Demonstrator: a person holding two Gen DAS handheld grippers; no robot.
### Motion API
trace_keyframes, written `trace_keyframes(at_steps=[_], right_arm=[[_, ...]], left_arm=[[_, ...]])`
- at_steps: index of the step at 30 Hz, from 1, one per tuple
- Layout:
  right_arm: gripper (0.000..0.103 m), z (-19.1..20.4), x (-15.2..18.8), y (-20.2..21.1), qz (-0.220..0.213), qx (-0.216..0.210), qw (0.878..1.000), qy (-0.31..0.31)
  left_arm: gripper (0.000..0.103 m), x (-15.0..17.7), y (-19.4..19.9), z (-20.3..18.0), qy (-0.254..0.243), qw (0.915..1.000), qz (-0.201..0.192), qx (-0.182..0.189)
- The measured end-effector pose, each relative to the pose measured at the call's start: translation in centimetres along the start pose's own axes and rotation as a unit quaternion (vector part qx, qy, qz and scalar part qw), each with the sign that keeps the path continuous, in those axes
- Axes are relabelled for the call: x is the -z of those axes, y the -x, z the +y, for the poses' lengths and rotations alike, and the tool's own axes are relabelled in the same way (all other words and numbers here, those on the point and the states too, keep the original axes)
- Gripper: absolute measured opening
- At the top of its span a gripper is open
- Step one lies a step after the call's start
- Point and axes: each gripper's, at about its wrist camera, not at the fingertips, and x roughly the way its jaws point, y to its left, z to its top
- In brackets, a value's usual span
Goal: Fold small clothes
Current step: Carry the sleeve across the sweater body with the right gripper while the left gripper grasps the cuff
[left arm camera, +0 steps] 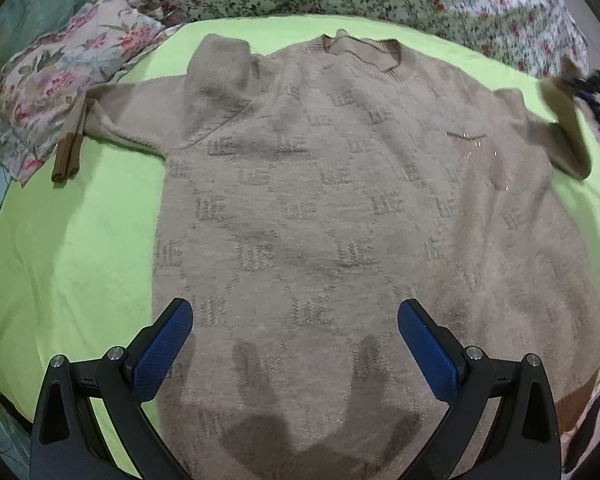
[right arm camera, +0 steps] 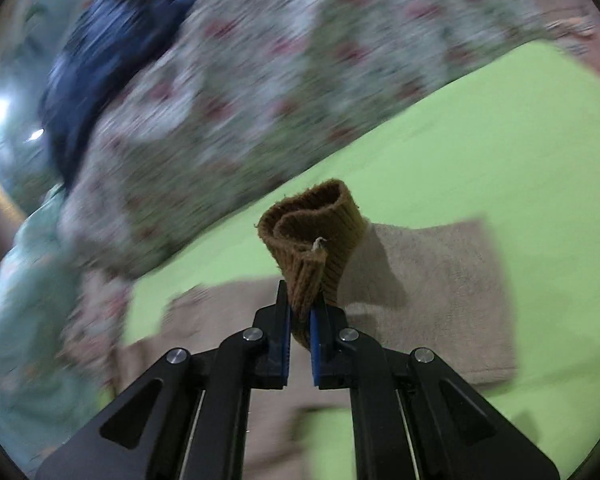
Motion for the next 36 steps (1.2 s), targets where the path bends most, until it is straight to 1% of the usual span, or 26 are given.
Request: trace_keyframes(at_steps=[2, 4, 5, 7, 10, 12, 15, 16, 18, 20, 21, 22, 23, 24, 26, 27, 29, 30, 31, 33, 35, 36], right_arm=[[0.009, 3.8, 2.6, -2.9, 0.036, -0.049, 0.998, 0.002], [0.009, 7.1, 5.1, -5.9, 0.07, -0.084, 0.994, 0.006], [0.009, 9.3, 6.6, -8.0, 0.093, -0.1, 0.991, 0.01], [0.009, 12.5, 9.5, -11.4, 0.128, -0.118, 0.985, 0.021], [0.009, 15.6, 12.9, -15.8, 0.168, -0.138, 0.976, 0.026], [0.009, 17.0, 14.8, -18.2, 0.189, -0.138, 0.972, 0.032], [0.009, 17.7, 16.6, -21.3, 0.223, -0.141, 0.964, 0.025], [0.01, 17.9, 17.2, -21.9, 0.234, -0.142, 0.962, 0.026], [0.018, 17.5, 17.9, -22.2, 0.254, -0.134, 0.958, 0.024], [0.028, 17.2, 18.2, -22.2, 0.271, -0.141, 0.952, 0.012], [0.031, 17.0, 18.0, -21.6, 0.265, -0.15, 0.952, 0.008], [0.034, 16.8, 17.6, -20.7, 0.252, -0.154, 0.955, 0.012], [0.04, 17.0, 16.9, -19.8, 0.241, -0.153, 0.958, 0.014], [0.044, 16.5, 16.6, -18.7, 0.228, -0.153, 0.961, 0.013], [0.045, 15.4, 16.0, -16.2, 0.202, -0.155, 0.967, 0.009], [0.045, 14.7, 15.7, -14.9, 0.191, -0.15, 0.97, 0.007], [0.045, 13.0, 15.6, -12.2, 0.166, -0.138, 0.976, 0.001], [0.046, 12.0, 15.6, -10.8, 0.154, -0.131, 0.979, -0.004], [0.046, 11.0, 15.7, -9.5, 0.142, -0.123, 0.982, -0.011], [0.048, 9.4, 15.9, -7.5, 0.125, -0.11, 0.986, -0.026], [0.049, 7.7, 15.9, -5.5, 0.107, -0.096, 0.989, -0.045], [0.049, 7.2, 15.9, -4.8, 0.099, -0.092, 0.99, -0.05]], left_arm=[[0.103, -0.2, -0.1, 0.9, 0.013, 0.9997, -0.004, 0.02], [0.103, -0.6, -0.4, 2.0, 0.032, 0.9982, -0.004, 0.05], [0.103, -0.8, -0.5, 2.5, 0.037, 0.9975, -0.005, 0.06], [0.103, -1.4, -0.6, 3.4, 0.05, 0.9955, -0.014, 0.079], [0.103, -2.1, -0.8, 4.3, 0.058, 0.9935, -0.024, 0.096], [0.103, -2.6, -1.2, 4.8, 0.06, 0.9922, -0.026, 0.106], [0.103, -3.6, -2.0, 5.2, 0.065, 0.9897, -0.025, 0.125], [0.103, -4.1, -2.5, 5.4, 0.068, 0.9879, -0.025, 0.137], [0.103, -5.0, -3.1, 5.4, 0.074, 0.9851, -0.025, 0.154], [0.103, -6.3, -3.9, 5.2, 0.076, 0.9817, -0.027, 0.173], [0.103, -6.8, -4.2, 5.0, 0.076, 0.9797, -0.029, 0.183], [0.103, -7.6, -4.9, 4.7, 0.076, 0.9772, -0.027, 0.196], [0.102, -8.1, -5.5, 4.4, 0.077, 0.9756, -0.024, 0.205], [0.102, -8.8, -6.2, 4.1, 0.078, 0.973, -0.021, 0.216], [0.102, -10.0, -7.7, 3.4, 0.084, 0.9681, -0.011, 0.236], [0.099, -10.5, -8.4, 3.1, 0.088, 0.9663, -0.008, 0.242], [0.087, -11.3, -9.4, 2.8, 0.095, 0.9642, -0.007, 0.247], [0.071, -11.7, -9.8, 2.5, 0.096, 0.9624, -0.008, 0.254], [0.058, -11.9, -9.9, 2.2, 0.094, 0.9612, -0.01, 0.259], [0.049, -12.4, -10.2, 1.5, 0.089, 0.9603, -0.013, 0.264], [0.026, -12.7, -10.2, 0.9, 0.082, 0.963, -0.022, 0.256], [0.005, -12.8, -10.1, 0.6, 0.077, 0.9638, -0.024, 0.254]])
